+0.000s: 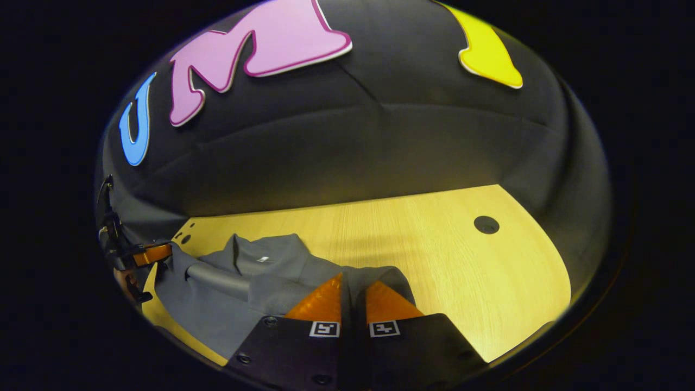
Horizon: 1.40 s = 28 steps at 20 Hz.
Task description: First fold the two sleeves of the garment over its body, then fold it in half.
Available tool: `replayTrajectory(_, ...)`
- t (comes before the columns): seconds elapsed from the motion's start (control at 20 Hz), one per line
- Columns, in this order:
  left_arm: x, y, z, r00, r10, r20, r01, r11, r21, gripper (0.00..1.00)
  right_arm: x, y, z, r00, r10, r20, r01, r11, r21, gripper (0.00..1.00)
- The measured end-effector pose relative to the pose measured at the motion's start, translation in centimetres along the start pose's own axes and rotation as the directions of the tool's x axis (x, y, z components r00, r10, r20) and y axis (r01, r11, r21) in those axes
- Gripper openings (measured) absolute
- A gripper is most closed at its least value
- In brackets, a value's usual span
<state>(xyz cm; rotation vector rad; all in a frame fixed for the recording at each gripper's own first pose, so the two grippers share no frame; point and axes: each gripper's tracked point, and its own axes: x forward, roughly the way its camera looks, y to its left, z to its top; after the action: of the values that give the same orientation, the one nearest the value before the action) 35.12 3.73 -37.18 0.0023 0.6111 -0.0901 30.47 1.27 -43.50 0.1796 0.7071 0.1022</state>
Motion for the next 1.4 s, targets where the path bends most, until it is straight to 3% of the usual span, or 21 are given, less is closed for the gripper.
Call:
replayTrajectory(0.35, 3.0, -0.1, -4.1, 0.995, 0.054, -0.087, -0.057, 0.998, -0.04, 0.05, 3.8, -0.7, -3.7, 0.995, -0.057, -0.079, 0.053, 0.997, -0.055, 0.05)
replayTrajectory(0.55, 3.5, -0.1, -5.5, 0.99, 0.061, -0.125, -0.065, 0.997, -0.029, 0.03, 4.5, -1.0, -5.1, 0.991, -0.046, -0.127, 0.045, 0.999, -0.012, 0.07)
replayTrajectory(0.7, 3.6, -0.2, -6.3, 0.987, 0.068, -0.147, -0.075, 0.996, -0.045, 0.16, 4.7, -0.9, -5.6, 0.988, -0.044, -0.147, 0.043, 0.999, -0.01, 0.18)
replayTrajectory(0.75, 3.6, -0.4, -6.2, 0.987, 0.067, -0.146, -0.075, 0.996, -0.048, 0.18, 4.6, -1.2, -5.6, 0.988, -0.055, -0.148, 0.054, 0.998, -0.013, 0.2)
replayTrajectory(0.8, 3.4, -0.3, -6.2, 0.986, 0.071, -0.15, -0.078, 0.996, -0.042, 0.12, 4.3, -1.3, -5.5, 0.986, -0.065, -0.151, 0.064, 0.998, -0.012, 0.22)
replayTrajectory(0.85, 3.3, -0.3, -6.2, 0.985, 0.074, -0.159, -0.079, 0.996, -0.031, 0.2, 4.1, -1.7, -5.5, 0.984, -0.084, -0.156, 0.083, 0.996, -0.013, 0.24)
replayTrajectory(0.95, 2.7, -0.9, -6.3, 0.983, 0.052, -0.177, -0.056, 0.998, -0.022, 0.31, 3.8, -1.8, -5.2, 0.984, -0.088, -0.154, 0.088, 0.996, -0.004, 0.36)
replayTrajectory(1.0, 2.5, -0.9, -6.2, 0.983, 0.05, -0.176, -0.053, 0.998, -0.015, 0.4, 3.5, -1.7, -5.0, 0.984, -0.087, -0.154, 0.088, 0.996, -0.002, 0.54)
replayTrajectory(1.1, 1.8, -0.9, -6.1, 0.983, 0.051, -0.175, -0.052, 0.999, -0.002, 0.55, 2.4, -1.2, -4.5, 0.986, -0.077, -0.149, 0.077, 0.997, -0.005, 0.6)
replayTrajectory(1.15, 1.3, -1.1, -6.0, 0.983, 0.048, -0.178, -0.049, 0.999, -0.001, 0.62, 1.8, -1.1, -4.2, 0.987, -0.072, -0.145, 0.072, 0.997, -0.007, 0.52)
replayTrajectory(1.2, 0.8, -1.2, -6.0, 0.983, 0.042, -0.181, -0.043, 0.999, -0.002, 0.64, 1.2, -0.8, -3.9, 0.988, -0.066, -0.139, 0.066, 0.998, -0.007, 0.82)
replayTrajectory(1.25, 0.3, -1.4, -5.9, 0.983, 0.036, -0.182, -0.037, 0.999, -0.001, 0.78, 0.5, -0.6, -3.5, 0.99, -0.062, -0.13, 0.062, 0.998, -0.008, 0.75)
replayTrajectory(1.3, -0.5, -1.4, -6.0, 0.982, 0.038, -0.186, -0.038, 0.999, 0.003, 0.81, -0.3, -0.4, -3.0, 0.991, -0.057, -0.12, 0.057, 0.998, -0.006, 0.69)
replayTrajectory(1.35, -1.2, -1.4, -5.7, 0.983, 0.036, -0.179, -0.035, 0.999, 0.006, 0.84, -1.1, -0.1, -2.5, 0.993, -0.05, -0.109, 0.05, 0.999, -0.002, 0.82)
replayTrajectory(1.4, -2.1, -1.7, -5.5, 0.985, 0.029, -0.17, -0.028, 1.0, 0.006, 0.86, -2.1, 0.3, -2.0, 0.994, -0.042, -0.098, 0.042, 0.999, -0.001, 0.82)
